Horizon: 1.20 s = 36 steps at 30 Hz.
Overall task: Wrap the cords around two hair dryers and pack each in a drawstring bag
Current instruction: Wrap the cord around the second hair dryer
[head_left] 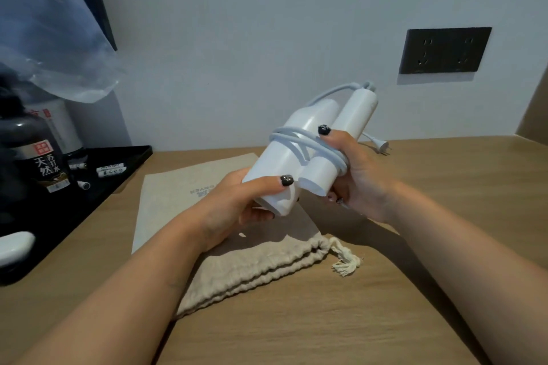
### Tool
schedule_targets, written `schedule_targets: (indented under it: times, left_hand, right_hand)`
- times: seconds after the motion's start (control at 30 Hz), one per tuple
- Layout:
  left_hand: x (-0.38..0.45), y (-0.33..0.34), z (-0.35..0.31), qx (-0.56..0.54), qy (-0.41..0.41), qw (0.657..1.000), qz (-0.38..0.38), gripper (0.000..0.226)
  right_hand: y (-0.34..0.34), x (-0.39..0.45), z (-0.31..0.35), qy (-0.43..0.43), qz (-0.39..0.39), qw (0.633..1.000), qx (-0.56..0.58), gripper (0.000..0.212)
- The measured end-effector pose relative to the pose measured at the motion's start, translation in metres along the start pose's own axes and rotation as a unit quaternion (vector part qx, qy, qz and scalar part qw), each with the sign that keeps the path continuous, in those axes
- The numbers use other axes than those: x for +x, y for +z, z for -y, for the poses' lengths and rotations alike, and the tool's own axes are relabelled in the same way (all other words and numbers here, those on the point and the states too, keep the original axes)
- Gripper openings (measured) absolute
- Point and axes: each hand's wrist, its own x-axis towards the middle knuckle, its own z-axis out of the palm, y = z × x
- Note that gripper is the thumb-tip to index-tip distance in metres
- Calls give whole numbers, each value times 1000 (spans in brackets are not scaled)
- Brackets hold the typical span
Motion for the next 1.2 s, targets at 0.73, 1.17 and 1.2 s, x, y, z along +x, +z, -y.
schedule_targets:
  times: [0.73, 1.17, 1.2]
  left_hand:
    - [0, 15, -3, 355, 118, 888, -266, 63]
    - [1, 5, -2, 426, 156, 831, -321, 73]
    - [1, 3, -2, 430, 159, 828, -323, 73]
  right_hand:
    - [-4, 10, -9, 26, -129, 963, -235, 62]
    - [-4, 10, -7, 57, -101, 951, -286, 99]
    - [-2, 10, -7, 55, -93, 950, -292, 100]
